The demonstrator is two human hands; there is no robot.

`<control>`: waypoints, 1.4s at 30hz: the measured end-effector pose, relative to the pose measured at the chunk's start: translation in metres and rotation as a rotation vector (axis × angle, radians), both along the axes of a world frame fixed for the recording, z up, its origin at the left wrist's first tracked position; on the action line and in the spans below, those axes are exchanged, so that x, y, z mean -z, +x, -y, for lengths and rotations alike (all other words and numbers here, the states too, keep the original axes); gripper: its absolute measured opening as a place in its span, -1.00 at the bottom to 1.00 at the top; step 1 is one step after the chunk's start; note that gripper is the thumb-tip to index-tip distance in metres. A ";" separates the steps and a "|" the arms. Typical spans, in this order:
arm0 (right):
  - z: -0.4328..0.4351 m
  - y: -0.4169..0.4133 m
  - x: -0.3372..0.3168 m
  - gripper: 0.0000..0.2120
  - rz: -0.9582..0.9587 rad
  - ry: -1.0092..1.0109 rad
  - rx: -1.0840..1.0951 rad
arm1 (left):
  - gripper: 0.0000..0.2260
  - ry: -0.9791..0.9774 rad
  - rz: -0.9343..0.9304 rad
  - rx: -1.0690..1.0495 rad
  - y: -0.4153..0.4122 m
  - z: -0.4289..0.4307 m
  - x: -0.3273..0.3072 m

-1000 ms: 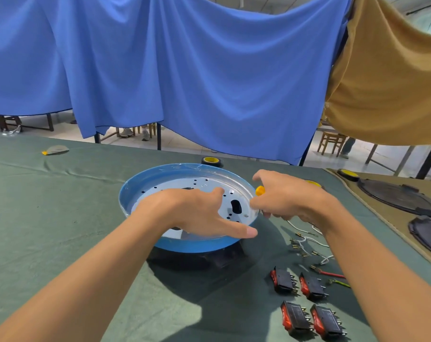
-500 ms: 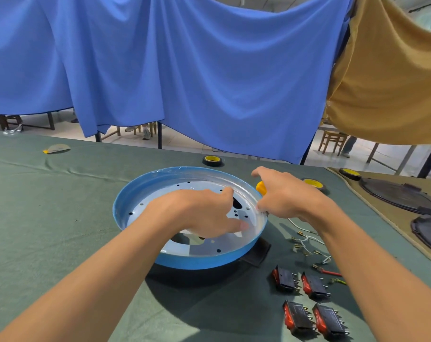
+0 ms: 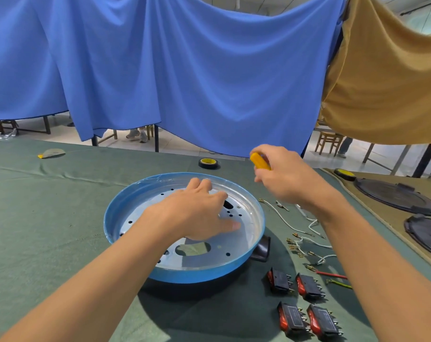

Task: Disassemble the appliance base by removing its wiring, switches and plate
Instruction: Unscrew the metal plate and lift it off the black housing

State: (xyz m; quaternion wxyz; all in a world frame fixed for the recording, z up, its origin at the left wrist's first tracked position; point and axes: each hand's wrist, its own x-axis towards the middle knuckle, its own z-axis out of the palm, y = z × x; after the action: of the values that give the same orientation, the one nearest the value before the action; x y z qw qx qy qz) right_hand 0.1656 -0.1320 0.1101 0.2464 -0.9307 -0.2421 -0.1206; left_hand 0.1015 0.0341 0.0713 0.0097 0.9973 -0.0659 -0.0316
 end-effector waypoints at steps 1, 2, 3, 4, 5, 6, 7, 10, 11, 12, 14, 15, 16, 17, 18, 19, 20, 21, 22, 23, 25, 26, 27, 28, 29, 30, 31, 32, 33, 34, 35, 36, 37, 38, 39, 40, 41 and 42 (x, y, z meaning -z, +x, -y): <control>-0.002 0.000 0.001 -0.74 0.079 0.093 -0.027 | -0.36 -0.004 -0.042 0.016 0.000 0.001 0.000; -0.004 0.000 0.002 -0.71 0.152 0.201 -0.050 | -0.36 -0.003 -0.087 0.031 -0.001 0.001 0.001; -0.005 0.000 0.003 -0.68 0.221 0.305 -0.062 | -0.35 -0.002 -0.124 0.043 -0.001 0.001 0.001; -0.006 0.001 0.004 -0.67 0.282 0.399 -0.063 | -0.34 -0.005 -0.147 0.052 -0.001 0.001 0.001; -0.007 0.001 0.005 -0.67 0.325 0.483 -0.059 | -0.34 -0.010 -0.155 0.055 -0.001 0.001 0.001; -0.007 0.001 0.005 -0.68 0.346 0.565 -0.057 | -0.34 -0.013 -0.152 0.055 0.000 0.001 0.002; -0.007 0.002 0.006 -0.71 0.341 0.651 -0.058 | -0.34 -0.012 -0.143 0.055 0.000 0.001 0.002; -0.008 0.004 0.008 -0.80 0.224 0.887 -0.085 | -0.34 -0.020 -0.128 0.060 0.001 0.001 0.003; -0.008 0.005 0.009 -0.82 0.170 0.951 -0.096 | -0.34 -0.026 -0.125 0.061 0.001 0.000 0.003; -0.009 0.006 0.010 -0.83 0.121 1.004 -0.106 | -0.34 -0.030 -0.123 0.061 0.001 0.000 0.003; -0.011 0.007 0.014 -0.85 0.073 1.044 -0.115 | -0.34 -0.029 -0.121 0.059 0.002 0.000 0.004; -0.013 0.007 0.017 -0.85 0.074 1.027 -0.114 | -0.34 -0.030 -0.123 0.059 0.002 -0.001 0.004; -0.014 0.007 0.020 -0.85 0.082 0.997 -0.112 | -0.34 -0.033 -0.126 0.059 0.002 -0.001 0.004; -0.016 0.007 0.022 -0.85 0.093 0.963 -0.110 | -0.35 -0.034 -0.129 0.059 0.002 -0.001 0.004; -0.017 0.007 0.025 -0.85 0.104 0.930 -0.107 | -0.36 -0.031 -0.130 0.058 0.002 -0.001 0.004; -0.017 0.007 0.026 -0.85 0.117 0.901 -0.100 | -0.37 -0.024 -0.130 0.059 0.002 0.000 0.003; -0.018 0.007 0.027 -0.84 0.131 0.879 -0.094 | -0.37 -0.015 -0.130 0.060 0.001 0.000 0.003; -0.018 0.007 0.028 -0.84 0.143 0.864 -0.090 | -0.38 -0.006 -0.130 0.061 0.001 0.001 0.002; -0.018 0.007 0.028 -0.84 0.151 0.857 -0.090 | -0.38 0.002 -0.131 0.063 0.001 0.002 0.002; -0.018 0.007 0.028 -0.84 0.155 0.852 -0.091 | -0.38 0.007 -0.133 0.065 0.001 0.002 0.002; -0.017 0.007 0.027 -0.84 0.159 0.838 -0.094 | -0.37 0.013 -0.141 0.065 0.001 0.003 0.001; -0.018 0.008 0.028 -0.84 0.161 0.830 -0.095 | -0.37 0.013 -0.146 0.063 0.001 0.003 0.001; -0.018 0.008 0.028 -0.84 0.162 0.822 -0.095 | -0.37 0.011 -0.150 0.062 0.001 0.003 0.001; -0.018 0.008 0.028 -0.84 0.162 0.816 -0.094 | -0.37 0.009 -0.152 0.063 0.001 0.003 0.000; -0.018 0.009 0.029 -0.84 0.162 0.811 -0.094 | -0.37 0.008 -0.152 0.064 0.001 0.003 0.000; -0.019 0.009 0.029 -0.84 0.162 0.804 -0.092 | -0.37 0.009 -0.151 0.065 0.000 0.003 0.000; -0.019 0.010 0.030 -0.84 0.163 0.793 -0.086 | -0.37 0.009 -0.148 0.067 0.000 0.003 0.000; -0.018 0.010 0.030 -0.84 0.163 0.782 -0.079 | -0.37 0.009 -0.146 0.068 0.000 0.003 -0.001; -0.018 0.011 0.031 -0.83 0.162 0.776 -0.075 | -0.37 0.011 -0.146 0.070 0.000 0.003 -0.001; -0.018 0.011 0.030 -0.83 0.158 0.772 -0.075 | -0.38 0.014 -0.148 0.072 0.000 0.003 -0.001; -0.017 0.011 0.030 -0.83 0.153 0.764 -0.078 | -0.39 0.015 -0.155 0.077 0.000 0.003 -0.001; -0.017 0.011 0.029 -0.84 0.146 0.750 -0.081 | -0.41 0.007 -0.164 0.081 0.000 0.002 -0.002; -0.015 0.010 0.027 -0.84 0.139 0.732 -0.087 | -0.44 -0.013 -0.172 0.082 0.001 0.000 -0.003; -0.014 0.009 0.025 -0.84 0.131 0.714 -0.098 | -0.49 -0.041 -0.178 0.079 0.002 -0.003 -0.005; -0.013 0.008 0.024 -0.85 0.121 0.697 -0.113 | -0.54 -0.071 -0.179 0.072 0.002 -0.008 -0.008; -0.012 0.007 0.022 -0.85 0.108 0.681 -0.131 | -0.59 -0.102 -0.176 0.059 0.002 -0.014 -0.011; -0.011 0.006 0.020 -0.86 0.097 0.661 -0.150 | -0.62 -0.138 -0.175 0.045 0.001 -0.020 -0.014; -0.010 0.005 0.018 -0.85 0.090 0.636 -0.166 | -0.65 -0.176 -0.184 0.034 0.000 -0.026 -0.017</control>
State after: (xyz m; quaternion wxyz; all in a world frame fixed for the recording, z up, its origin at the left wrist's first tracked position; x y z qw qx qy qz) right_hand 0.1701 -0.1220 0.0921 0.5227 -0.7780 -0.2778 -0.2108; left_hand 0.1014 0.0596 0.0879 0.1025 0.9842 -0.0840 -0.1172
